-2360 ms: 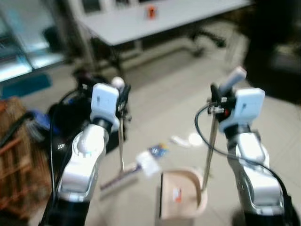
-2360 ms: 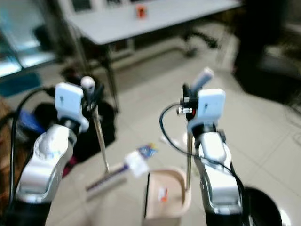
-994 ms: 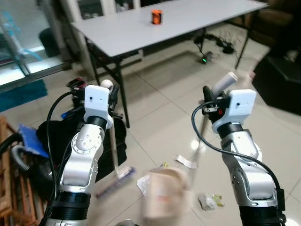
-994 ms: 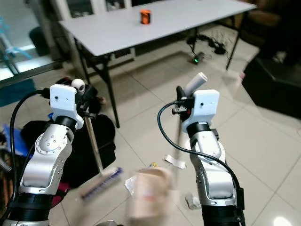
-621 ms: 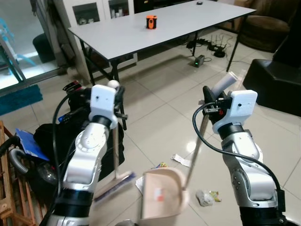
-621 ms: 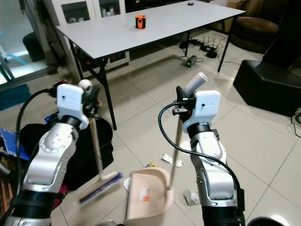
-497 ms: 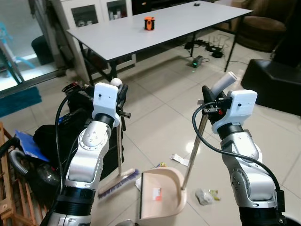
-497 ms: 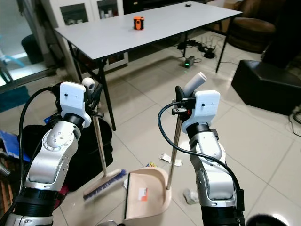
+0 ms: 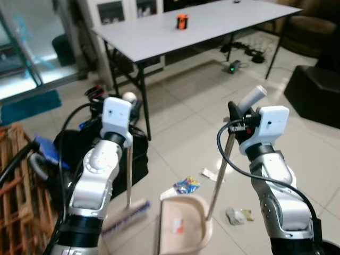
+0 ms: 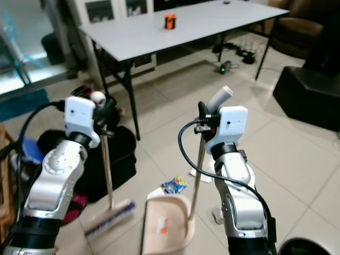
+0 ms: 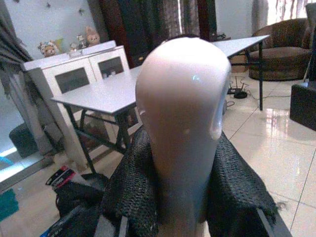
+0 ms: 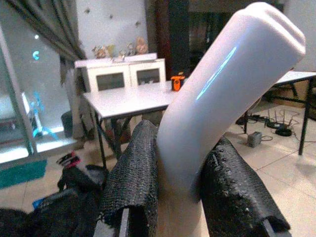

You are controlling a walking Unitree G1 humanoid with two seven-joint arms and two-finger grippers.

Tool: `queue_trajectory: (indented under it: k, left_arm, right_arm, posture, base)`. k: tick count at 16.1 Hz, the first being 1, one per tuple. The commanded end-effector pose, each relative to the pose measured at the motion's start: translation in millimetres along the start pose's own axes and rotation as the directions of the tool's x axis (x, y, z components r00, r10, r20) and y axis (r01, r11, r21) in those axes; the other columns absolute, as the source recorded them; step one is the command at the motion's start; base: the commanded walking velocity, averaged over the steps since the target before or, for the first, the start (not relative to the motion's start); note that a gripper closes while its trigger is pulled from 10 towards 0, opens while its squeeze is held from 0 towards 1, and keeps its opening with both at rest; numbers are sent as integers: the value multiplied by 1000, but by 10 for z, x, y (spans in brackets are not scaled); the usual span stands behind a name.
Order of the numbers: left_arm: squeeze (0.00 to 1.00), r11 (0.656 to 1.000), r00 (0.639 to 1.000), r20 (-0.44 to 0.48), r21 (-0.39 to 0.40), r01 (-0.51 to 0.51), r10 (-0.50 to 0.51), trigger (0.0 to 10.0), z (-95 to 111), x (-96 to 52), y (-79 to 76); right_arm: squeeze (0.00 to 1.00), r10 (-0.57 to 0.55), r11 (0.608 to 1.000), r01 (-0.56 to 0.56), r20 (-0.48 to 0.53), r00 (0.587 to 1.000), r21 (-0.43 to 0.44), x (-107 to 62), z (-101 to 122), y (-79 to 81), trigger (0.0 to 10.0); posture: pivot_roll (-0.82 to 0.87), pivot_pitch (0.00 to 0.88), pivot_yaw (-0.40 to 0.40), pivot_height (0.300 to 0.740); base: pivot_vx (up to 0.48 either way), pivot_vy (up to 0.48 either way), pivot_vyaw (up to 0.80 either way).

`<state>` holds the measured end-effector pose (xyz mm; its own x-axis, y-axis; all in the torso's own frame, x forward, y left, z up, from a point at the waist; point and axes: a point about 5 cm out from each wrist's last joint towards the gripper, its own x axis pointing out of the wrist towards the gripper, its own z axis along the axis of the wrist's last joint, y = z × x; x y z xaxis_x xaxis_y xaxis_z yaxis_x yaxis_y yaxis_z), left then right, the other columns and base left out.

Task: Sweep floor

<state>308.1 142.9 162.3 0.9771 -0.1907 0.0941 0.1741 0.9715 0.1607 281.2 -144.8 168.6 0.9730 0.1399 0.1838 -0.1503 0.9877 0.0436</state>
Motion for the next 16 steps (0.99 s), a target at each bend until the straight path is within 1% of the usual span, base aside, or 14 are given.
queue_trajectory:
  k: [1, 4, 7, 9, 13, 14, 16]
  left_arm:
    - [0, 1000, 998, 60, 8, 25, -26, 10000, 145, 54, -55]
    - [0, 1000, 998, 64, 9, 26, -27, 10000, 158, 77, -49]
    - [0, 1000, 998, 64, 1, 27, -27, 10000, 166, 97, -60]
    - [0, 1000, 998, 62, -3, 27, -27, 10000, 162, 87, -62]
    - [0, 1000, 998, 54, -1, 28, -27, 10000, 140, 85, -37]
    - [0, 1000, 998, 55, -1, 25, -25, 10000, 148, 102, -30]
    - [0, 1000, 998, 58, 9, 13, -13, 10000, 159, 126, -23]
  right_arm:
    - [0, -29, 999, 30, 41, 999, -26, 8, 104, -76, 10000]
    - [0, -57, 998, 58, 42, 997, -21, 8, 102, -96, 10000]
    - [0, -79, 997, 79, 42, 996, 5, 12, 105, -114, 10000]
    - [0, -72, 997, 73, 48, 996, -17, 17, 115, -119, 10000]
    - [0, -87, 996, 88, 40, 995, -25, 17, 99, -120, 10000]
    - [0, -84, 996, 86, 42, 996, -34, 35, 110, -119, 10000]
    - [0, -111, 991, 115, 57, 992, -72, 63, 139, -158, 10000]
  posture:
    - [-37, 0, 75, 740]
    - [-38, 0, 81, 740]
    - [-45, 0, 82, 740]
    - [-46, 0, 89, 740]
    - [-47, 0, 86, 740]
    - [-44, 0, 75, 740]
    - [-36, 0, 66, 740]
  base:
    - [326, 0, 0]
    - [326, 0, 0]
    - [328, 0, 0]
    - [328, 0, 0]
    - [327, 0, 0]
    - [326, 0, 0]
    - [302, 0, 0]
